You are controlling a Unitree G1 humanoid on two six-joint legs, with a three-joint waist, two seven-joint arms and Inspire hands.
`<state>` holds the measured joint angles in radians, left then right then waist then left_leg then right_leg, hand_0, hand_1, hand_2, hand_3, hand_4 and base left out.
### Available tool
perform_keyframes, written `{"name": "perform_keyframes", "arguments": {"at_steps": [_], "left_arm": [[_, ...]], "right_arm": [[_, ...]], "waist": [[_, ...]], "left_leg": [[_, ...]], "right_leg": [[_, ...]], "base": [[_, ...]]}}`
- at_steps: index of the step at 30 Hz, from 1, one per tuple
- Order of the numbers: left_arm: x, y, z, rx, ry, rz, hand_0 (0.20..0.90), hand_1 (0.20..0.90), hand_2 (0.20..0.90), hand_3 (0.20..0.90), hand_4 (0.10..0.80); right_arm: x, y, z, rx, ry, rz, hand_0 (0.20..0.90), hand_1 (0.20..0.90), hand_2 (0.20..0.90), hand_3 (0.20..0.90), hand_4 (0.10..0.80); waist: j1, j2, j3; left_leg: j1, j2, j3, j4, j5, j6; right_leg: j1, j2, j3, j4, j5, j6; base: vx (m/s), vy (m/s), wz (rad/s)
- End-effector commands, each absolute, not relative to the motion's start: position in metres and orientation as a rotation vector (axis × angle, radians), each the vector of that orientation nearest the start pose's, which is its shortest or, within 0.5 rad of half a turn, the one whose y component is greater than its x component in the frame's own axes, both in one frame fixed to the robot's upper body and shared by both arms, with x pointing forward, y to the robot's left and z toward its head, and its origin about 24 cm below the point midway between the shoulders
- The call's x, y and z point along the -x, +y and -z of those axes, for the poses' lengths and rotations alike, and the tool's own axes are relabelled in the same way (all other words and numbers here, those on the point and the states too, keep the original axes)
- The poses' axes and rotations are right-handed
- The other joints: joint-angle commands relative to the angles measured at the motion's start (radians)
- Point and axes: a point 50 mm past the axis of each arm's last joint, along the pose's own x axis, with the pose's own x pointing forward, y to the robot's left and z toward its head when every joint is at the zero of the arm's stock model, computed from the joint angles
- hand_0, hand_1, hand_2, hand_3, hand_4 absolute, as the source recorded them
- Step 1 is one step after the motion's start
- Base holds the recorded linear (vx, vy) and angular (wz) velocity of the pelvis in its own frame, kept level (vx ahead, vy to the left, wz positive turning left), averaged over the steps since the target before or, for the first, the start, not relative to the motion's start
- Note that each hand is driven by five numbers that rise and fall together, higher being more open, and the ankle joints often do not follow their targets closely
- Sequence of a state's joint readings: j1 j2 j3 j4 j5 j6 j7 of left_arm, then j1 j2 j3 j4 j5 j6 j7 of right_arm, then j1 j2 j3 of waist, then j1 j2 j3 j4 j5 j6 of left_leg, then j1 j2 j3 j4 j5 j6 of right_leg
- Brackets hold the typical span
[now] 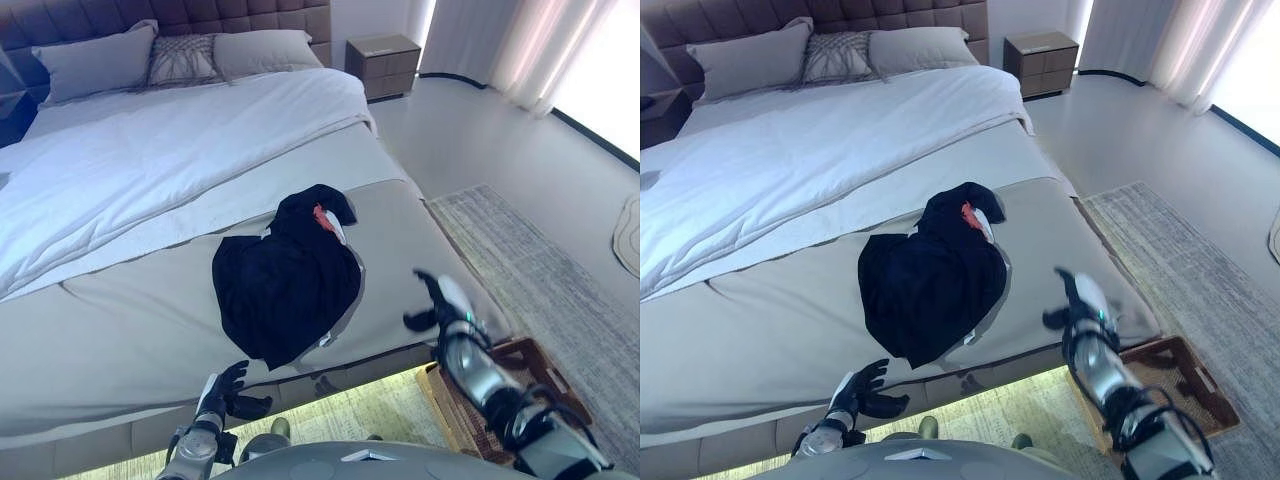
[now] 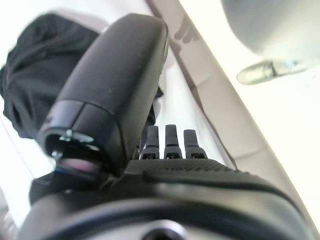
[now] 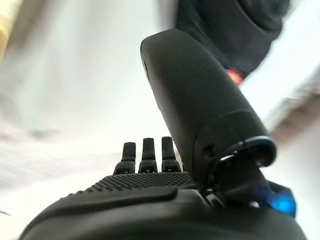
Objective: Pick up the clothes from the bed and place them into the basket
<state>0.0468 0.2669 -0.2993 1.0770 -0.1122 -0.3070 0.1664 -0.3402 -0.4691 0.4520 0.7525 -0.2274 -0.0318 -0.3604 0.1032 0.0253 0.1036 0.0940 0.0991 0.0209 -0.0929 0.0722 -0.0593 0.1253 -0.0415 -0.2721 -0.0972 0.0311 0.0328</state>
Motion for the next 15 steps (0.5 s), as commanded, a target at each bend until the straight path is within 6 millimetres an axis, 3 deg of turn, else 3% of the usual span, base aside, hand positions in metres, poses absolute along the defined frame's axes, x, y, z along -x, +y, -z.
{"name": "perform_keyframes", "arguments": {"at_steps": [1, 6, 8, 9, 11, 14, 15], "left_arm": [[-0.168, 0.242, 0.114, -0.513, 0.635, -0.156, 0.9, 0.9, 0.9, 0.9, 0.8], [-0.213, 0.244, 0.08, -0.721, 0.415, -0.217, 0.9, 0.9, 0.9, 0.9, 0.8], [-0.222, 0.244, 0.071, -0.73, 0.364, -0.249, 0.9, 0.9, 0.9, 0.9, 0.8], [-0.232, 0.246, 0.055, -0.761, 0.26, -0.298, 0.9, 0.9, 0.9, 0.9, 0.8], [-0.236, 0.246, 0.05, -0.76, 0.229, -0.305, 0.9, 0.9, 0.9, 0.9, 0.8], [-0.264, 0.237, 0.012, -0.654, 0.03, -0.305, 0.9, 0.9, 0.9, 0.9, 0.8], [-0.266, 0.236, 0.01, -0.643, 0.017, -0.304, 0.9, 0.9, 0.9, 0.9, 0.8]], "right_arm": [[-0.332, -0.194, -0.041, 1.034, -0.028, 0.008, 0.9, 0.9, 0.9, 0.9, 0.8], [-0.374, -0.165, -0.114, 1.186, -0.243, 0.042, 0.9, 0.9, 0.9, 0.9, 0.8], [-0.38, -0.161, -0.124, 1.215, -0.27, 0.054, 0.9, 0.9, 0.9, 0.9, 0.8], [-0.386, -0.155, -0.135, 1.256, -0.31, 0.068, 0.9, 0.9, 0.9, 0.9, 0.8], [-0.388, -0.153, -0.138, 1.265, -0.318, 0.073, 0.9, 0.9, 0.9, 0.9, 0.8], [-0.403, -0.151, -0.176, 1.358, -0.402, 0.162, 0.9, 0.9, 0.9, 0.9, 0.8], [-0.404, -0.151, -0.178, 1.362, -0.407, 0.166, 0.9, 0.9, 0.9, 0.9, 0.8]], "waist": [[0.024, -0.056, 0.009], [0.087, -0.055, 0.044], [0.107, -0.049, 0.058], [0.136, -0.044, 0.085], [0.143, -0.044, 0.091], [0.206, -0.016, 0.209], [0.21, -0.014, 0.217]], "left_leg": [[-0.003, -0.027, 0.022, 0.006, -0.085, 0.016], [-0.046, -0.035, -0.026, 0.006, -0.061, 0.024], [-0.055, -0.04, -0.046, 0.011, -0.055, 0.028], [-0.088, -0.048, -0.07, 0.048, -0.057, 0.033], [-0.108, -0.052, -0.077, 0.069, -0.061, 0.034], [-0.253, -0.085, -0.118, 0.239, -0.078, 0.037], [-0.261, -0.088, -0.119, 0.25, -0.081, 0.038]], "right_leg": [[0.029, -0.082, 0.016, 0.01, -0.036, 0.034], [-0.021, -0.1, -0.021, 0.086, -0.056, 0.02], [-0.034, -0.109, -0.033, 0.114, -0.066, 0.017], [-0.057, -0.122, -0.048, 0.158, -0.082, 0.012], [-0.072, -0.129, -0.054, 0.181, -0.091, 0.01], [-0.171, -0.179, -0.09, 0.357, -0.141, -0.007], [-0.177, -0.183, -0.092, 0.367, -0.143, -0.008]], "base": [[0.047, 0.058, 0.15], [-0.001, 0.059, 0.19], [-0.005, 0.065, 0.25], [-0.037, 0.059, 0.3], [-0.088, 0.043, 0.25], [-0.198, 0.049, 0.3], [-0.119, 0.058, 0.37]]}}
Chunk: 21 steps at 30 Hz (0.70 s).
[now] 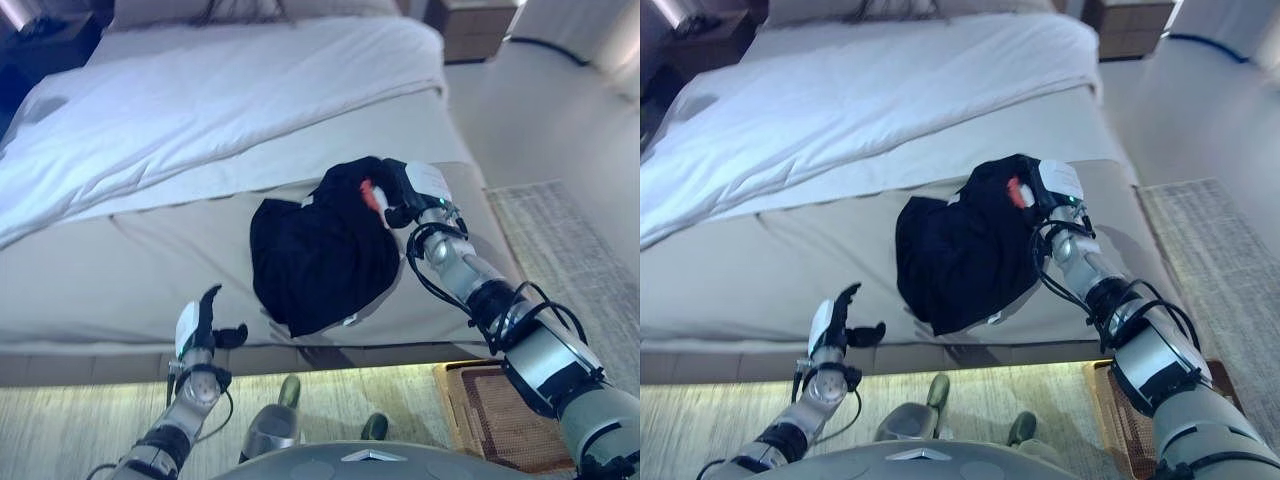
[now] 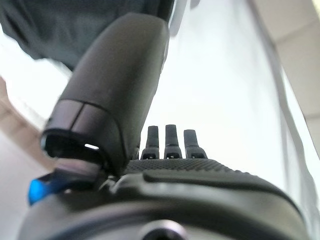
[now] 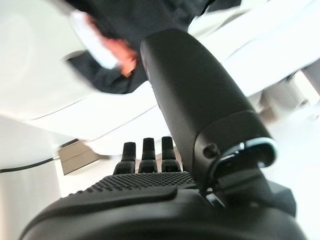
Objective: Pick up the clothes from the bed and place them into the basket
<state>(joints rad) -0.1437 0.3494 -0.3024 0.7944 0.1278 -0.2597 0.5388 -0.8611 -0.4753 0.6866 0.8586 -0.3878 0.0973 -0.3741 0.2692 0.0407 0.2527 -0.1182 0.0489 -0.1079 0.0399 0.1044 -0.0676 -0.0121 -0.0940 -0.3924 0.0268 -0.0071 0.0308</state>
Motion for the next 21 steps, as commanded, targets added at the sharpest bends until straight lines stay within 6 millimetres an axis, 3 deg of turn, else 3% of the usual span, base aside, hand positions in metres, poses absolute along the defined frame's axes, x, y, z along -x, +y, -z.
{"name": "perform_keyframes", "arguments": {"at_steps": [1, 4, 6, 12, 21], "left_arm": [[-0.267, 0.233, 0.004, -0.619, -0.021, -0.307, 0.9, 0.9, 0.9, 0.9, 0.8], [-0.271, 0.231, -0.011, -0.549, -0.095, -0.318, 0.9, 0.9, 0.9, 0.9, 0.8], [-0.275, 0.232, -0.029, -0.497, -0.173, -0.32, 0.9, 0.9, 0.9, 0.9, 0.8], [-0.287, 0.224, -0.056, -0.431, -0.286, -0.298, 0.9, 0.9, 0.9, 0.9, 0.8], [-0.283, 0.218, -0.069, -0.365, -0.345, -0.269, 0.9, 0.9, 0.9, 0.9, 0.8]], "right_arm": [[-0.407, -0.151, -0.185, 1.371, -0.419, 0.178, 0.9, 0.9, 0.9, 0.9, 0.8], [-0.411, -0.146, -0.195, 1.415, -0.431, 0.193, 0.9, 0.9, 0.9, 0.9, 0.8], [-0.416, -0.144, -0.207, 1.466, -0.409, 0.211, 0.9, 0.9, 0.9, 0.9, 0.8], [-0.424, -0.153, -0.227, 1.573, -0.351, 0.247, 0.9, 0.9, 0.9, 0.9, 0.8], [-0.428, -0.146, -0.237, 1.63, -0.302, 0.217, 0.9, 0.9, 0.9, 0.9, 0.8]], "waist": [[0.057, -0.023, 0.093], [0.09, -0.02, 0.147], [0.113, -0.016, 0.197], [0.156, -0.004, 0.267], [0.18, 0.022, 0.267]], "left_leg": [[-0.075, -0.045, 0.008, 0.154, -0.122, 0.047], [-0.134, -0.066, 0.005, 0.24, -0.161, 0.051], [-0.215, -0.093, -0.002, 0.332, -0.182, 0.069], [-0.37, -0.155, -0.024, 0.499, -0.237, 0.11], [-0.601, -0.186, -0.031, 0.692, -0.29, 0.14]], "right_leg": [[-0.054, -0.144, 0.024, 0.276, -0.113, -0.01], [-0.092, -0.172, 0.032, 0.368, -0.153, -0.007], [-0.157, -0.201, 0.037, 0.471, -0.16, -0.004], [-0.305, -0.251, 0.037, 0.681, -0.182, 0.012], [-0.531, -0.238, 0.067, 0.852, -0.244, -0.006]], "base": [[-0.004, 0.017, 0.39], [-0.026, 0.042, 0.2], [-0.086, 0.041, 0.11], [-0.052, -0.004, 0.23], [-0.038, 0.041, 0.02]]}}
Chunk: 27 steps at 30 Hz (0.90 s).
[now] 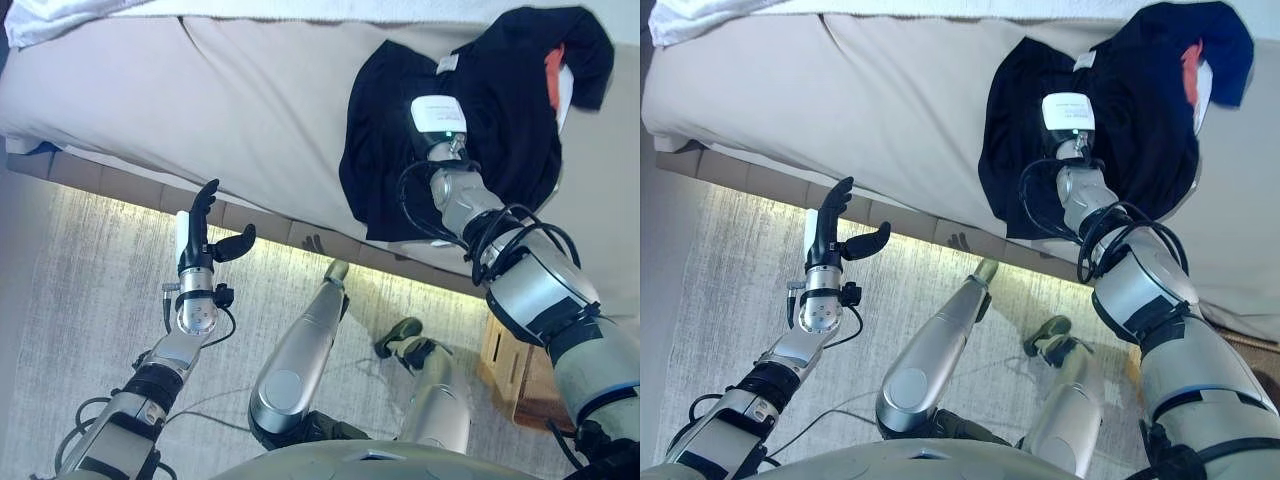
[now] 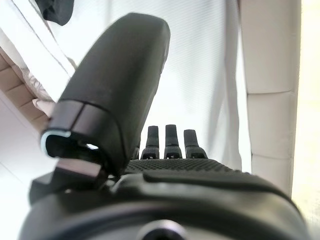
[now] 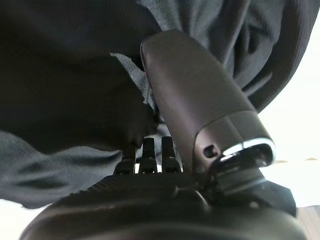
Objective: Pick up the clothes from the bed and place them into the basket
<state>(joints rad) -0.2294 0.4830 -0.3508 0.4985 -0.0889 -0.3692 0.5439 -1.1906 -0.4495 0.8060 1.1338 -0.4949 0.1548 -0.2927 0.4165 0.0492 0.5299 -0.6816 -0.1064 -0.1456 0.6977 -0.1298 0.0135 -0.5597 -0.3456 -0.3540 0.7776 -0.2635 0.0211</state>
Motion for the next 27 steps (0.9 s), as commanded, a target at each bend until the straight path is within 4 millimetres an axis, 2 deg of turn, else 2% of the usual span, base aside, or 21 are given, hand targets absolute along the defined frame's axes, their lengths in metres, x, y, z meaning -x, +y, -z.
{"name": "perform_keyframes", "arguments": {"at_steps": [1, 10, 11, 12, 13, 14, 20, 27], "left_arm": [[-0.282, 0.218, -0.07, -0.355, -0.351, -0.268, 0.9, 0.9, 0.9, 0.9, 0.8], [-0.276, 0.215, -0.077, -0.308, -0.392, -0.239, 0.9, 0.9, 0.9, 0.9, 0.8], [-0.276, 0.215, -0.076, -0.306, -0.391, -0.239, 0.9, 0.9, 0.9, 0.9, 0.8], [-0.276, 0.215, -0.076, -0.304, -0.39, -0.238, 0.9, 0.9, 0.9, 0.9, 0.8], [-0.275, 0.215, -0.076, -0.305, -0.389, -0.238, 0.9, 0.9, 0.9, 0.9, 0.8], [-0.275, 0.215, -0.076, -0.305, -0.387, -0.234, 0.9, 0.9, 0.9, 0.9, 0.8], [-0.274, 0.214, -0.073, -0.318, -0.371, -0.223, 0.9, 0.9, 0.9, 0.9, 0.8], [-0.279, 0.215, -0.077, -0.342, -0.36, -0.219, 0.9, 0.9, 0.9, 0.9, 0.8]], "right_arm": [[-0.428, -0.147, -0.238, 1.637, -0.291, 0.217, 0.9, 0.9, 0.9, 0.9, 0.8], [-0.429, -0.17, -0.242, 1.613, -0.166, 0.272, 0.9, 0.9, 0.9, 0.9, 0.8], [-0.429, -0.17, -0.243, 1.61, -0.166, 0.276, 0.836, 0.836, 0.836, 0.826, 0.726], [-0.429, -0.171, -0.244, 1.609, -0.166, 0.283, 0.368, 0.368, 0.368, 0.28, 0.18], [-0.429, -0.172, -0.245, 1.603, -0.17, 0.288, 0.368, 0.368, 0.368, 0.28, 0.18], [-0.428, -0.175, -0.245, 1.584, -0.179, 0.302, 0.3, 0.3, 0.3, 0.2, 0.1], [-0.427, -0.176, -0.251, 1.534, -0.236, 0.357, 0.3, 0.3, 0.3, 0.2, 0.1], [-0.425, -0.177, -0.257, 1.46, -0.283, 0.409, 0.3, 0.3, 0.3, 0.2, 0.1]], "waist": [[0.033, 0.016, -0.01], [0.039, 0.034, -0.01], [0.038, 0.034, -0.01], [0.038, 0.034, -0.01], [0.037, 0.033, -0.01], [0.034, 0.031, -0.01], [0.022, 0.018, -0.01], [0.005, -0.003, -0.01]], "left_leg": [[-0.05, -0.032, 0.007, 0.043, -0.057, 0.06], [-0.147, -0.045, 0.005, 0.13, -0.078, 0.07], [-0.149, -0.044, 0.005, 0.133, -0.079, 0.071], [-0.15, -0.044, 0.005, 0.135, -0.081, 0.072], [-0.148, -0.043, 0.005, 0.134, -0.08, 0.072], [-0.144, -0.041, 0.006, 0.134, -0.08, 0.073], [-0.073, -0.02, 0.018, 0.07, -0.064, 0.065], [0.07, 0.017, 0.035, -0.063, -0.03, 0.05]], "right_leg": [[0.004, 0.016, 0.03, 0.109, 0.008, 0.002], [-0.097, 0.035, 0.038, 0.194, -0.023, -0.009], [-0.1, 0.036, 0.038, 0.198, -0.024, -0.01], [-0.101, 0.037, 0.037, 0.198, -0.025, -0.011], [-0.099, 0.039, 0.037, 0.198, -0.025, -0.011], [-0.096, 0.041, 0.037, 0.197, -0.024, -0.011], [-0.021, 0.044, 0.031, 0.124, 0.011, -0.002], [0.118, 0.032, 0.026, -0.018, 0.067, 0.023]], "base": [[-0.049, 0.03, 0.08], [-0.037, 0.013, 0.02], [0.0, 0.0, 0.0], [0.0, 0.0, 0.0], [0.0, 0.0, 0.0], [0.0, 0.0, 0.0], [0.0, -0.001, -0.01], [-0.001, -0.022, -0.13]]}}
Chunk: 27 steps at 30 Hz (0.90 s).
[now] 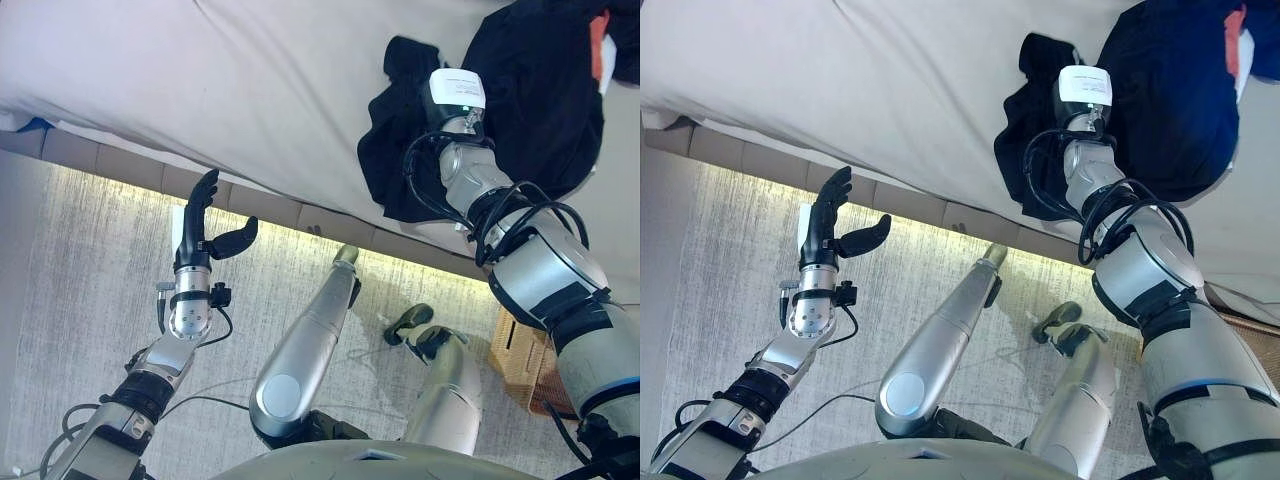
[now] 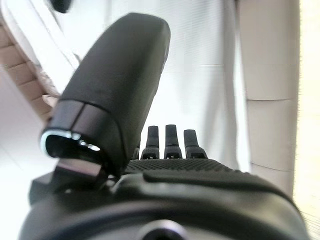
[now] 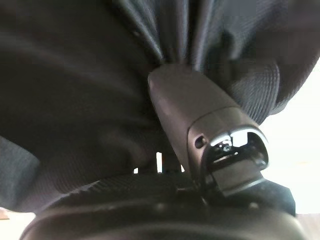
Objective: Pick up the clothes from the bed and place them into the basket
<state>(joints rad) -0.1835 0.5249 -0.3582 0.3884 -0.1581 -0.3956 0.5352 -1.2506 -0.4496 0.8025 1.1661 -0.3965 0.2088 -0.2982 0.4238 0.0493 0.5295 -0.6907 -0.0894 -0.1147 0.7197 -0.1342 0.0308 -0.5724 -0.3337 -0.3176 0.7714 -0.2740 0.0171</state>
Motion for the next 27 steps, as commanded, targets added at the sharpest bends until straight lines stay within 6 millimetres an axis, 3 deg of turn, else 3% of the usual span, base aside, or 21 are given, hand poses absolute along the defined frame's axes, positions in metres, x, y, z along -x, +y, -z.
{"name": "perform_keyframes", "arguments": {"at_steps": [1, 7, 13, 16, 27], "left_arm": [[-0.28, 0.215, -0.077, -0.346, -0.353, -0.217, 0.9, 0.9, 0.9, 0.9, 0.8], [-0.285, 0.215, -0.072, -0.368, -0.282, -0.212, 0.9, 0.9, 0.9, 0.9, 0.8], [-0.281, 0.22, -0.05, -0.416, -0.145, -0.172, 0.9, 0.9, 0.9, 0.9, 0.8], [-0.277, 0.223, -0.039, -0.437, -0.081, -0.162, 0.9, 0.9, 0.9, 0.9, 0.8], [-0.259, 0.229, -0.004, -0.464, 0.088, -0.113, 0.9, 0.9, 0.9, 0.9, 0.8]], "right_arm": [[-0.425, -0.177, -0.259, 1.449, -0.292, 0.416, 0.3, 0.3, 0.3, 0.2, 0.1], [-0.421, -0.182, -0.266, 1.374, -0.347, 0.446, 0.3, 0.3, 0.3, 0.2, 0.1], [-0.414, -0.2, -0.287, 1.294, -0.407, 0.491, 0.3, 0.3, 0.3, 0.2, 0.1], [-0.409, -0.209, -0.294, 1.255, -0.424, 0.504, 0.3, 0.3, 0.3, 0.2, 0.1], [-0.397, -0.242, -0.325, 1.114, -0.413, 0.538, 0.3, 0.3, 0.3, 0.2, 0.1]], "waist": [[-0.006, -0.006, -0.01], [-0.031, -0.03, -0.05], [-0.065, -0.05, -0.145], [-0.084, -0.064, -0.198], [-0.119, -0.096, -0.343]], "left_leg": [[0.105, 0.005, 0.007, -0.106, -0.02, 0.03], [0.26, 0.039, 0.02, -0.241, 0.016, 0.007], [0.417, 0.074, 0.039, -0.391, 0.046, -0.021], [0.48, 0.086, 0.05, -0.465, 0.078, -0.022], [0.64, 0.118, 0.078, -0.612, 0.104, -0.043]], "right_leg": [[0.155, 0.018, -0.012, -0.035, 0.085, 0.029], [0.306, 0.014, -0.024, -0.199, 0.126, 0.045], [0.471, 0.034, -0.024, -0.405, 0.189, 0.067], [0.536, 0.043, -0.032, -0.491, 0.235, 0.073], [0.662, 0.074, -0.03, -0.629, 0.276, 0.092]], "base": [[0.003, -0.01, -0.09], [0.047, 0.009, -0.17], [0.086, 0.008, -0.14], [0.094, 0.022, -0.08], [0.12, 0.004, -0.06]]}}
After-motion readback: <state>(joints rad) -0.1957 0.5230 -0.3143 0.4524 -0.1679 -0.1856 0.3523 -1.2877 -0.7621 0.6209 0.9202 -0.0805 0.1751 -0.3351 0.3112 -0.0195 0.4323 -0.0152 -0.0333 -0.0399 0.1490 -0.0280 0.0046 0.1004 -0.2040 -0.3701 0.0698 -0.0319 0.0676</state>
